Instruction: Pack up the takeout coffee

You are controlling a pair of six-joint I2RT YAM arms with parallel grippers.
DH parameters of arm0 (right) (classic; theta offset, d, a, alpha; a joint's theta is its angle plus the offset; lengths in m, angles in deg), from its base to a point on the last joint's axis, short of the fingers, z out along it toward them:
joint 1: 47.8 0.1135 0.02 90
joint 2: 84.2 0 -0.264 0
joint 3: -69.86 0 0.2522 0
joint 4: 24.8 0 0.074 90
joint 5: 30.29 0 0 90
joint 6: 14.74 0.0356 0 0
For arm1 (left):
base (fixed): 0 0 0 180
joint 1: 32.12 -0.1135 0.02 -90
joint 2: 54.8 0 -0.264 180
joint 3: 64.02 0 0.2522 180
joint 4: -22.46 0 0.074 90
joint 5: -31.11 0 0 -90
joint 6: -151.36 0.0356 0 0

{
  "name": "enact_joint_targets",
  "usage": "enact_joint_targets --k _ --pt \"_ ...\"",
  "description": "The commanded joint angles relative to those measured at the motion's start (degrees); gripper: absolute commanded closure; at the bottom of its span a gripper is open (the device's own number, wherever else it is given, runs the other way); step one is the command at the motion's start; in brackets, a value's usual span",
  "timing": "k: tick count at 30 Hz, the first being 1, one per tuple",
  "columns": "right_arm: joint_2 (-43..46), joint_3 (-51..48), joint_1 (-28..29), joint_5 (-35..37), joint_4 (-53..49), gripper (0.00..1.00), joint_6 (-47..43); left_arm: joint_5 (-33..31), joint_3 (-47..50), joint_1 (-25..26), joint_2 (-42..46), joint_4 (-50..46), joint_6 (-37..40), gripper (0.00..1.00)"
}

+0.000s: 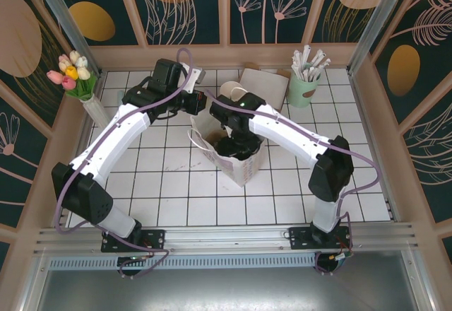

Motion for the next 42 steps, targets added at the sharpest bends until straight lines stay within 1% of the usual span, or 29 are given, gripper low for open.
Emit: enact_joint_targets --k 1,11,28,35,42 --pt "1.76 -1.09 -0.32 0.15 -2.02 0.44 1.17 -0.86 -1.98 -0.37 -0.38 -0.50 -0.09 1.00" --pt "0.92 -2.94 -0.27 0.15 -1.93 0.44 0.27 -0.99 -2.02 -0.40 -0.37 -0.33 0.09 1.00" --pt "0.21 -2.69 -0.40 0.26 -2.01 0.44 -0.26 -0.93 -2.23 -0.38 -0.90 -0.08 0.51 1.00" --pt "0.88 -2.49 -1.19 3.17 -2.02 0.44 0.88 -0.92 -2.02 -0.35 -0.86 0.00 0.53 1.00" --pt "1.56 -2.48 -1.40 3.71 -1.98 0.44 1.33 -0.91 -2.18 -0.38 -0.99 0.02 0.53 1.00"
